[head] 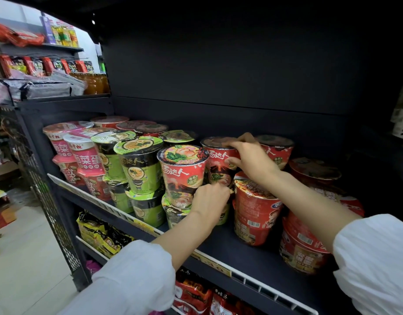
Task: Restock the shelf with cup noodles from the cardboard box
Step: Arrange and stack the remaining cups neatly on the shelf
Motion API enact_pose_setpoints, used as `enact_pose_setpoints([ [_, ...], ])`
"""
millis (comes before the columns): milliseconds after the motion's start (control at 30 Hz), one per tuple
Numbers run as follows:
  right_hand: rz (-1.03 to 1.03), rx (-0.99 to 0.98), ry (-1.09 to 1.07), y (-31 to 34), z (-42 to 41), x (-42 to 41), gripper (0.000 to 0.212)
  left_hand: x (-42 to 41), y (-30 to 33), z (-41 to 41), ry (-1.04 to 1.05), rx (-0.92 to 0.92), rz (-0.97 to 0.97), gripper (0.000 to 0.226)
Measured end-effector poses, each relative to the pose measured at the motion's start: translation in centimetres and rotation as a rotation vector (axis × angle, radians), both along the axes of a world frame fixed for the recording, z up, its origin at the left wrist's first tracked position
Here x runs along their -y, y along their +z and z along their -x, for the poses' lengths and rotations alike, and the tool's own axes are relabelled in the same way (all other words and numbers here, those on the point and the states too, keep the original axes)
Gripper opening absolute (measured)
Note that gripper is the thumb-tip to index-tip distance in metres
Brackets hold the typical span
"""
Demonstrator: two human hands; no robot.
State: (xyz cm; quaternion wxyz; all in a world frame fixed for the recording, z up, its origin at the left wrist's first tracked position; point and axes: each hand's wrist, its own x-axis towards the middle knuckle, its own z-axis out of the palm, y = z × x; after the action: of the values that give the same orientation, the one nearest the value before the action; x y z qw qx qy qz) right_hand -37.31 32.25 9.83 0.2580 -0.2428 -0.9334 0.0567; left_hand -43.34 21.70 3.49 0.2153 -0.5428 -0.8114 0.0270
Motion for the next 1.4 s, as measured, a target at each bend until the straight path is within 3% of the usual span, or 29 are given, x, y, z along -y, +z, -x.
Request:
enact_pose_setpoints([
  [233, -0.030, 0.010, 0.002, -0.4, -0.4, 0.3, 0.053, 0.0, 0.0, -0.1, -0.013, 0.024, -0.008, 0.028],
  [467, 0.111, 0.049, 0.055, -0.2, -1.5, -0.3, 0.080, 1.5, -1.0, 0.5, 0.001, 0.166, -0.077, 0.033],
  [633, 0.083, 0.116, 0.069, 0.3, -2.2, -0.1, 0.063, 2.5, -1.3, 1.2, -0.004, 0.210, -0.101, 0.032],
  [900, 0.092, -0.041, 0.008, 0.8, -0.7, 0.5, 0.033, 2.8, -0.7, 1.7, 0.002, 0.158, 0.007, 0.040],
  [1267, 0.112, -0.134, -0.019, 0.4, -0.1, 1.2, 0.027, 3.0, -0.5, 0.9, 0.020, 0.133, 0.059, 0.031],
  [1400, 0.137, -0.081, -0.020, 0.7, -1.1, 1.5, 0.038, 3.1, -0.3, 0.8, 0.007, 0.197, 0.045, 0.026],
])
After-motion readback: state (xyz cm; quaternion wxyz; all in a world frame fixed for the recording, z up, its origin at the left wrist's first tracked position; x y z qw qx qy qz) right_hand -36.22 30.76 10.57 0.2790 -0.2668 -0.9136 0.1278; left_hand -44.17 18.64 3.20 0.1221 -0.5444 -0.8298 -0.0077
